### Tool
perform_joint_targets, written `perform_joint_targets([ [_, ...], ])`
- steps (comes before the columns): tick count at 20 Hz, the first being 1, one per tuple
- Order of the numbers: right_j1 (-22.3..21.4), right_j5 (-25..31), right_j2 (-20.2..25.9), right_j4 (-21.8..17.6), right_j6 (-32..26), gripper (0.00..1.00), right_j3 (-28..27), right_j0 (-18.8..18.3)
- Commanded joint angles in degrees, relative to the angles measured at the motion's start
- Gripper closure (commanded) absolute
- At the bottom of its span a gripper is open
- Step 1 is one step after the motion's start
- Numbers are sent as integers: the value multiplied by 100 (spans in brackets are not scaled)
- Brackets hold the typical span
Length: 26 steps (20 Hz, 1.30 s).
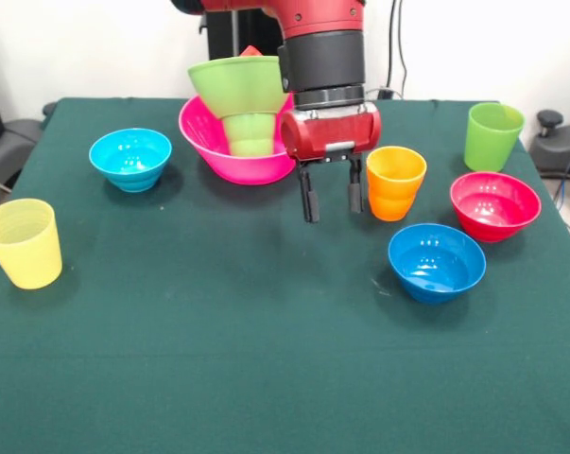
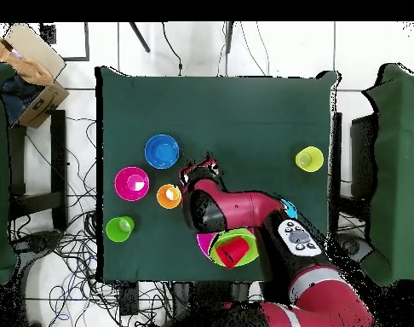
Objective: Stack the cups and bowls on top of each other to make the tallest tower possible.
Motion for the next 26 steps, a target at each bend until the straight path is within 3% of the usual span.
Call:
perform_joint_targets([
  [1,-123,1061,666,-236,359,0,-112,-435],
  [5,-281,706,1697,-809,395,0,512,-1505],
  [8,-137,206,2114,-1303,540,0,790,-2031],
  [13,-82,-386,1859,-1483,739,0,866,-1864],
  [19,-61,-374,1660,-1470,744,0,769,-1651],
  [20,-55,-141,1602,-1466,648,0,697,-1619],
  [22,-6,918,1145,-1115,352,0,252,-1366],
  [25,403,3686,617,-261,-331,0,-1051,-1281],
  [26,565,4336,470,-167,-493,0,-1537,-1239],
])
